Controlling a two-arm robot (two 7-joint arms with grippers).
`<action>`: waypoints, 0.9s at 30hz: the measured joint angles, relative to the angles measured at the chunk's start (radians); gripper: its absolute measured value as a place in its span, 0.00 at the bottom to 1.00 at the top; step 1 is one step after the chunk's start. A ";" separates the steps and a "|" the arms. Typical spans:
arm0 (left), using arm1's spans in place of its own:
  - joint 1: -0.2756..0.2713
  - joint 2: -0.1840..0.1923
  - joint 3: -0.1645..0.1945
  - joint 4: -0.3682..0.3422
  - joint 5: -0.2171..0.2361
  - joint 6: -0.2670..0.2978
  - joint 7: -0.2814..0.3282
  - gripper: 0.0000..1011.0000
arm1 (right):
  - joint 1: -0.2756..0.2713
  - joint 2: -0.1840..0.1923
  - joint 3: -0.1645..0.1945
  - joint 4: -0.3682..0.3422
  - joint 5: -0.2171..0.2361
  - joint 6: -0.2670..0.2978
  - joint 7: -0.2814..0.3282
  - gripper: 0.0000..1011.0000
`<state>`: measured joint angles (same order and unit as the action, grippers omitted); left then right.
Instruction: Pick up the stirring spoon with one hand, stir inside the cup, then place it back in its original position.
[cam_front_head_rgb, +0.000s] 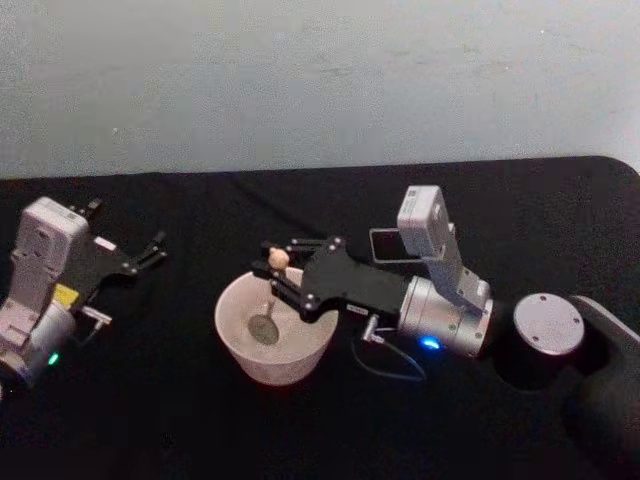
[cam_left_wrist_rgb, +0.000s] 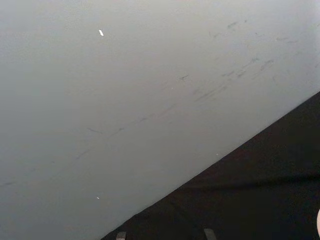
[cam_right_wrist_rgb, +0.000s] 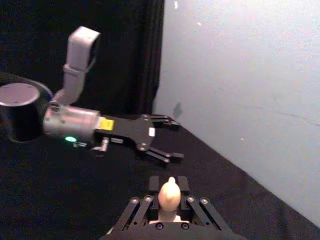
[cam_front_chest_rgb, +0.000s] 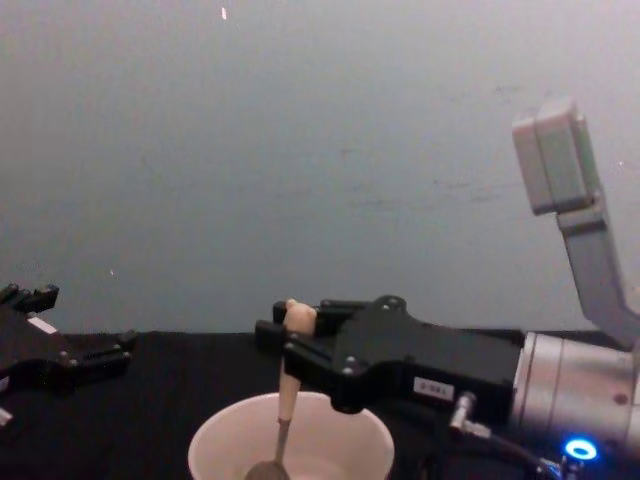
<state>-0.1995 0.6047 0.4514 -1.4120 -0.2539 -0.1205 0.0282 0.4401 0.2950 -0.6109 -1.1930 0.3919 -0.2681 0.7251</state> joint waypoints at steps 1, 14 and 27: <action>0.000 0.000 0.000 0.000 0.000 0.000 0.000 0.99 | 0.004 -0.003 0.001 0.006 -0.002 -0.002 -0.003 0.21; 0.000 0.000 0.000 0.000 0.000 0.000 0.000 0.99 | 0.017 -0.010 0.029 0.038 -0.015 -0.010 -0.023 0.21; 0.000 0.000 0.000 0.000 0.000 0.000 0.000 0.99 | -0.026 0.048 0.056 -0.034 -0.016 -0.007 -0.023 0.21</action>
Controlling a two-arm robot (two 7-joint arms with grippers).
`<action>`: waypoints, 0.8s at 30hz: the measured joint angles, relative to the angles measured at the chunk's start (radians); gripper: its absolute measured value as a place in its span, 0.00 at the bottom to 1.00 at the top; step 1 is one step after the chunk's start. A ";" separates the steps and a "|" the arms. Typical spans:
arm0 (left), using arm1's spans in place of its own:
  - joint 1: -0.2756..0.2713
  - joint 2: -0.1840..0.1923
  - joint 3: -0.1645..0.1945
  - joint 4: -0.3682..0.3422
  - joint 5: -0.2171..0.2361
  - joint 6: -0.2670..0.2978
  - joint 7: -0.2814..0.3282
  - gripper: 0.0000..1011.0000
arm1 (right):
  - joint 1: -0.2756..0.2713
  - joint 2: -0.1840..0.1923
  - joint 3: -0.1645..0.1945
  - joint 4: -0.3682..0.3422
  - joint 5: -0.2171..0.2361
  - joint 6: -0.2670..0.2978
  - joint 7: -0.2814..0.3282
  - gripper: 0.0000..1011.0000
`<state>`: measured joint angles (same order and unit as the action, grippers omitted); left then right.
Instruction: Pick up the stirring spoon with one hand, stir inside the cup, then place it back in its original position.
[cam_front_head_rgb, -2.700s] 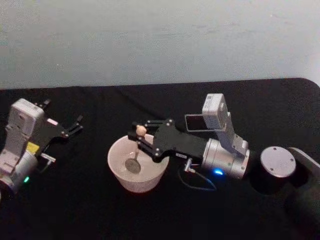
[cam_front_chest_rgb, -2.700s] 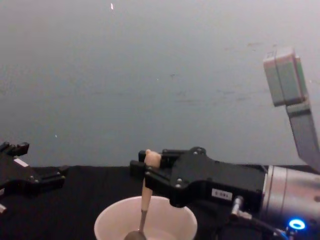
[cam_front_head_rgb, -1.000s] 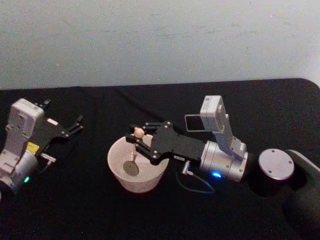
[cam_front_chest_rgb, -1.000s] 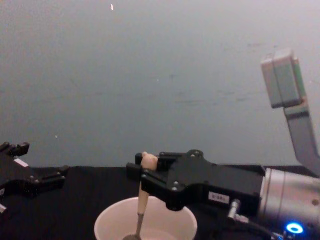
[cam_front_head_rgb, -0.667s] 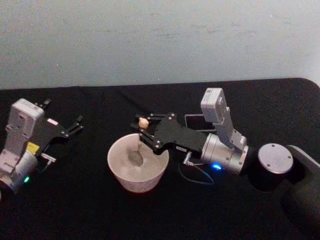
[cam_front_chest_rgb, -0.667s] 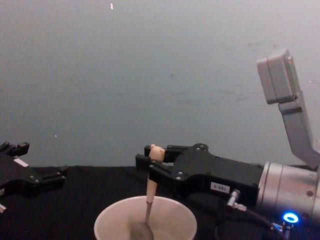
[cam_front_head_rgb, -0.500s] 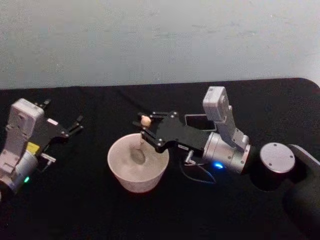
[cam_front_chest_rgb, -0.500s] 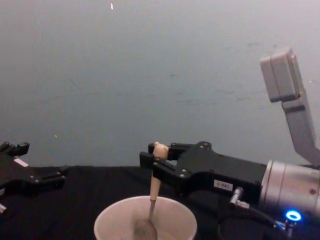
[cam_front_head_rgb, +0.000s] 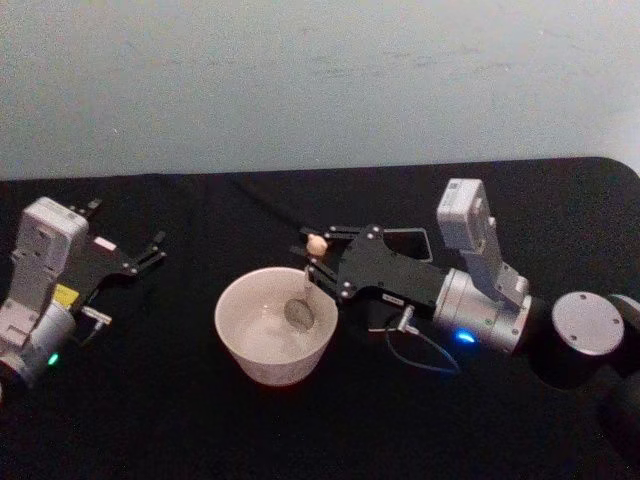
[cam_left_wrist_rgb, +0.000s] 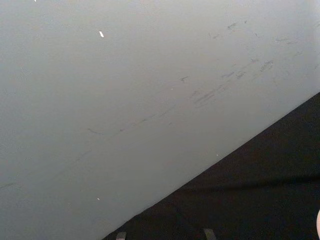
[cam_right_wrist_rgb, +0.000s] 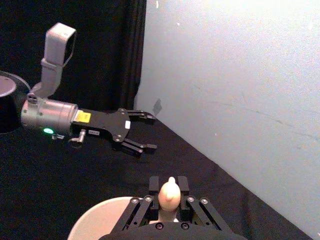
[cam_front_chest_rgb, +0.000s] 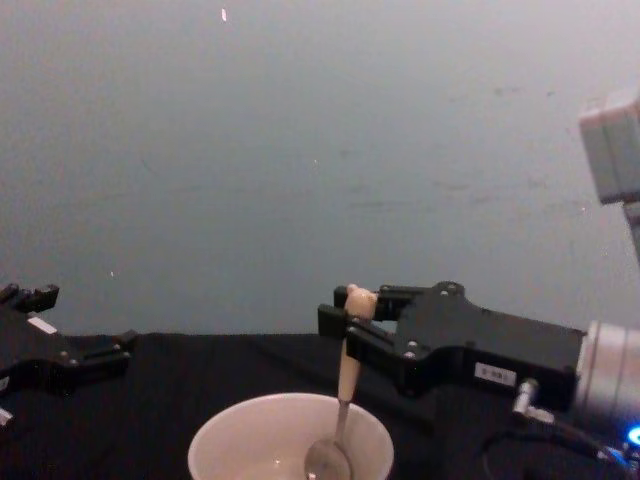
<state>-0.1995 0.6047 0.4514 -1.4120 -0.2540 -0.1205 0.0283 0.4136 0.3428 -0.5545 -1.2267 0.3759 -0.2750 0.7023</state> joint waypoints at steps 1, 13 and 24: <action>0.000 0.000 0.000 0.000 0.000 0.000 0.000 0.99 | -0.006 0.005 0.002 -0.011 0.003 0.002 0.001 0.21; 0.000 0.000 0.000 0.000 0.000 0.000 0.000 0.99 | -0.063 0.038 -0.030 -0.109 0.034 0.027 0.048 0.21; 0.000 0.000 0.000 0.000 0.000 0.000 0.000 0.99 | -0.020 -0.023 -0.064 -0.044 0.019 0.019 0.030 0.21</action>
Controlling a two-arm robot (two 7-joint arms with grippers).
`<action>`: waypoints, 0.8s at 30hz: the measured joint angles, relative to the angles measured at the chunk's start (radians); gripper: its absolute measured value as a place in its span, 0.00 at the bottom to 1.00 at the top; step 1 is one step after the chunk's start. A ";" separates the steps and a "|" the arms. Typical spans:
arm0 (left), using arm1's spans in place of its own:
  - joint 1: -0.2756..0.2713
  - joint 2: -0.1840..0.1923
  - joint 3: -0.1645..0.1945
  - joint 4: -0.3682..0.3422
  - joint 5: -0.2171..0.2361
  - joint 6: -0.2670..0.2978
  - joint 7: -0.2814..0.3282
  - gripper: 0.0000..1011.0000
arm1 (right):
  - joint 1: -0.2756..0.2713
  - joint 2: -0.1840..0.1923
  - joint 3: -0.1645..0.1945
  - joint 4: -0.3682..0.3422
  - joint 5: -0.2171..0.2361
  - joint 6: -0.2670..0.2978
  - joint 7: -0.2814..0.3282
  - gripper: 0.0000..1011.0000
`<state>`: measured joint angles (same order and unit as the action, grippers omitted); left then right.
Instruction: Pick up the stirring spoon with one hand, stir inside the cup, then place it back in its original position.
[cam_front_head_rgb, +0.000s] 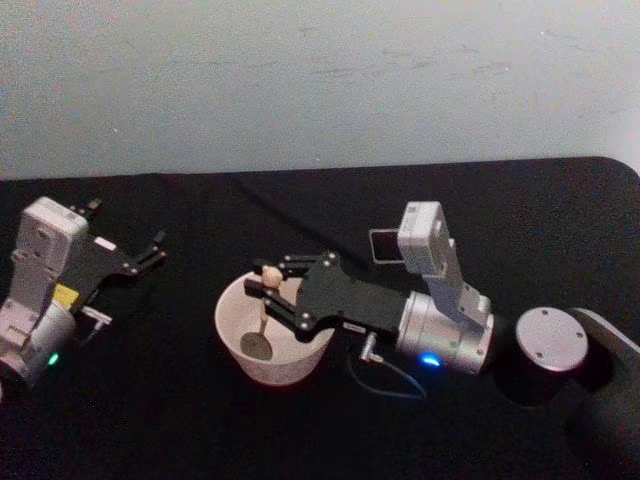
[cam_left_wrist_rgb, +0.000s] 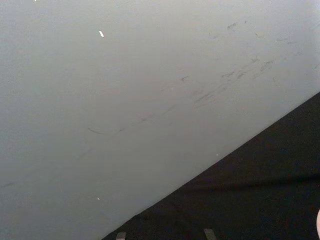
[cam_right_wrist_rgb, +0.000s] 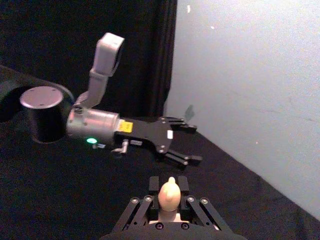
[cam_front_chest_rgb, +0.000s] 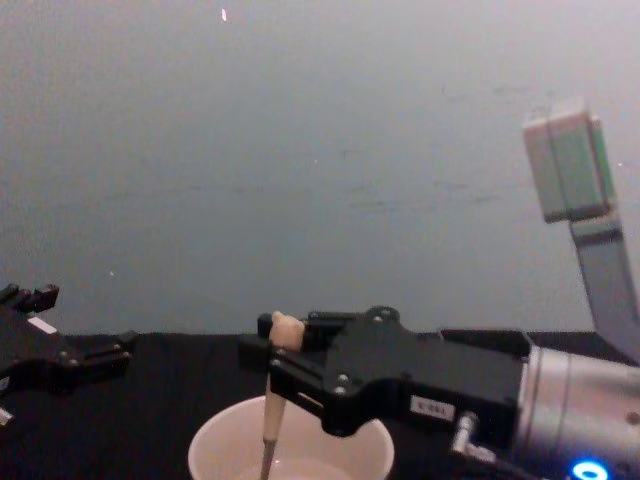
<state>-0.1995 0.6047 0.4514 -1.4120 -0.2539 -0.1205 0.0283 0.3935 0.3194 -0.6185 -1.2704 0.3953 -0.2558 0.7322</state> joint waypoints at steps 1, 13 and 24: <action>0.000 0.000 0.000 0.000 0.000 0.000 0.000 0.99 | 0.006 -0.006 0.000 0.009 -0.002 -0.002 -0.003 0.21; 0.000 0.000 0.000 0.000 0.000 0.000 0.000 0.99 | 0.055 -0.043 0.023 0.102 -0.027 -0.019 -0.047 0.21; 0.000 0.000 0.000 0.000 0.000 0.000 0.000 0.99 | 0.055 -0.043 0.045 0.109 -0.033 -0.018 -0.054 0.21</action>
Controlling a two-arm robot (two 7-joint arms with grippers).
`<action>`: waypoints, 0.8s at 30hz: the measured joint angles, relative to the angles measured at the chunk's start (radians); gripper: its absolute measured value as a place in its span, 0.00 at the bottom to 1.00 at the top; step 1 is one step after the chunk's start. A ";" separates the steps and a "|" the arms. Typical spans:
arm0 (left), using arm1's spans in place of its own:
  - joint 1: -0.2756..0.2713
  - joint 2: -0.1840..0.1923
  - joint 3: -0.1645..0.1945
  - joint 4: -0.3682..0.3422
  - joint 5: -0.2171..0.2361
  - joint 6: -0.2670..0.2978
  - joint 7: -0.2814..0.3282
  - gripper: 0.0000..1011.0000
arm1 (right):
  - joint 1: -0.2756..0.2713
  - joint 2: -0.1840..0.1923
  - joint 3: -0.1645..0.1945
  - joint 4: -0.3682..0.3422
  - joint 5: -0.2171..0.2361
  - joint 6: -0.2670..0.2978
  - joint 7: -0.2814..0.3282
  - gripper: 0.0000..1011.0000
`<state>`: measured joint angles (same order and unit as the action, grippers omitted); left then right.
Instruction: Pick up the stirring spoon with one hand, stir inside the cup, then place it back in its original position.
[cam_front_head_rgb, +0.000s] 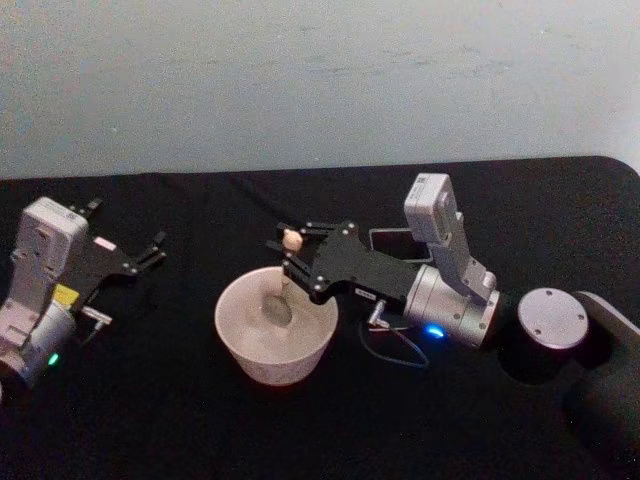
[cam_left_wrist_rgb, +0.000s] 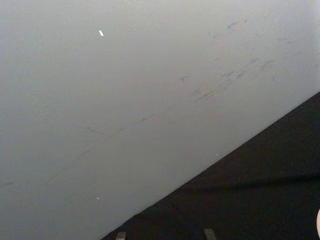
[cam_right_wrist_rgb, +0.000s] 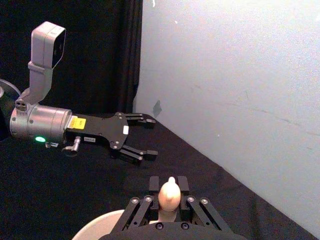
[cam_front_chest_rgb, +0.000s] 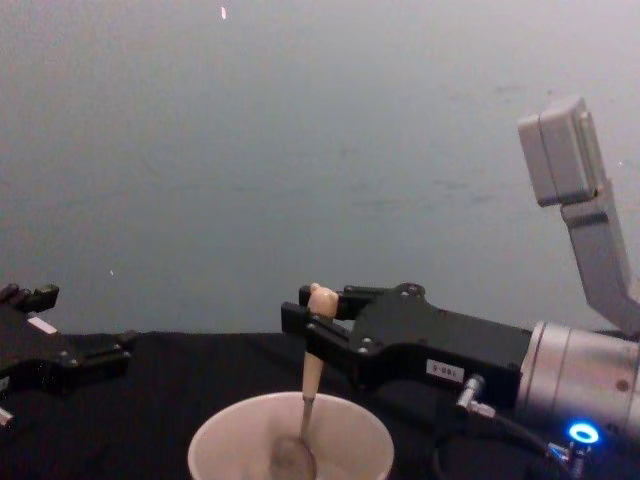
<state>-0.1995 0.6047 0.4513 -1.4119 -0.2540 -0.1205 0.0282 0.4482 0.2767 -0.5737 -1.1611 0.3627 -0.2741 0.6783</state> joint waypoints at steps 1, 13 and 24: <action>0.000 0.000 0.000 0.000 0.000 0.000 0.000 0.99 | 0.000 0.000 0.001 0.000 0.000 0.000 0.000 0.21; 0.000 0.000 0.000 0.000 0.000 0.000 0.000 0.99 | -0.004 0.010 0.017 -0.002 -0.012 0.001 -0.009 0.21; 0.000 0.000 0.000 0.000 0.000 0.000 0.000 0.99 | -0.063 0.073 0.034 -0.091 0.006 0.017 0.013 0.21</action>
<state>-0.1995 0.6047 0.4514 -1.4119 -0.2539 -0.1205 0.0283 0.3856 0.3496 -0.5396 -1.2525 0.3689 -0.2574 0.6912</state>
